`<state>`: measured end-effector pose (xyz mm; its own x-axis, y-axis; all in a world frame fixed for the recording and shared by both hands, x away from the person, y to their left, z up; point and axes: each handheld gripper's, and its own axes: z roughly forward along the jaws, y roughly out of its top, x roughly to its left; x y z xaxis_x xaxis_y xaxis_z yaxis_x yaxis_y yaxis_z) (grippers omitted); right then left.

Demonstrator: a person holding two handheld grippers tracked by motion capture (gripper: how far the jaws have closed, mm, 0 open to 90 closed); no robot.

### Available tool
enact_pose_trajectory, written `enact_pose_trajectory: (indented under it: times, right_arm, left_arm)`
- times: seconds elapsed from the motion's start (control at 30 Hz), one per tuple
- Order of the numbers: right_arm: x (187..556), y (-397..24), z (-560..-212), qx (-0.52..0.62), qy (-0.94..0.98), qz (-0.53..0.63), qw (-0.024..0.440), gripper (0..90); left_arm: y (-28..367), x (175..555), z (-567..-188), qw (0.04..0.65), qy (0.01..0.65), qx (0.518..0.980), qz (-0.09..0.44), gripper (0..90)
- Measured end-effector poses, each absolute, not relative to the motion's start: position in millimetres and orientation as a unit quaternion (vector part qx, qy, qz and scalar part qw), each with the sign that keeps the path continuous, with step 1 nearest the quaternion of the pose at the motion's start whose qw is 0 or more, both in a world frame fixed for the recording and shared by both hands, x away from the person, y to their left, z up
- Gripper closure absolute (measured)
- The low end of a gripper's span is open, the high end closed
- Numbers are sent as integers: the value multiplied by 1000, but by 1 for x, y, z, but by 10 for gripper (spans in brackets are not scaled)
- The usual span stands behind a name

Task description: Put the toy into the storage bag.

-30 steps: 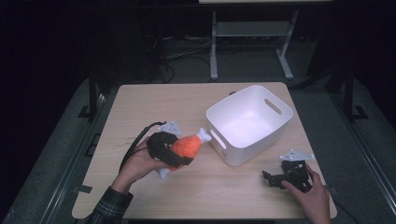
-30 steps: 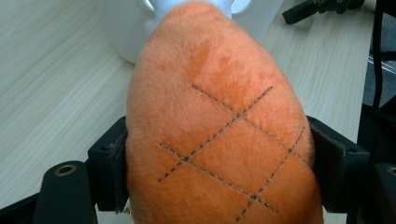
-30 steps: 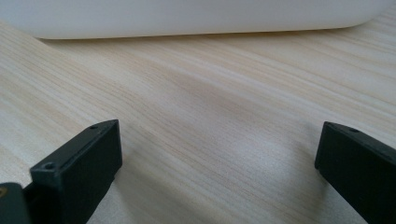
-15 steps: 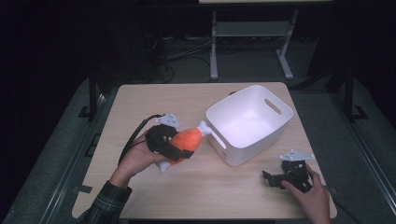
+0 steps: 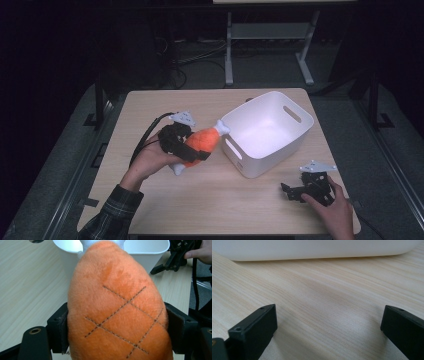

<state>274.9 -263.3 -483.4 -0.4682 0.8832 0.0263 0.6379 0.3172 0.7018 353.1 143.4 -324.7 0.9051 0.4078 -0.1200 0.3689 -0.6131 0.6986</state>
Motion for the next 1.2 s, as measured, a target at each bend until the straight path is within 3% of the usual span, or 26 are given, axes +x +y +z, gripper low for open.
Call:
enact_pose_trajectory:
  times: [1.2]
  right_arm:
    - [275, -263, -483, 482, 790, 331, 184, 2]
  left_arm:
    - [97, 404, -287, 360, 193, 911, 48, 213]
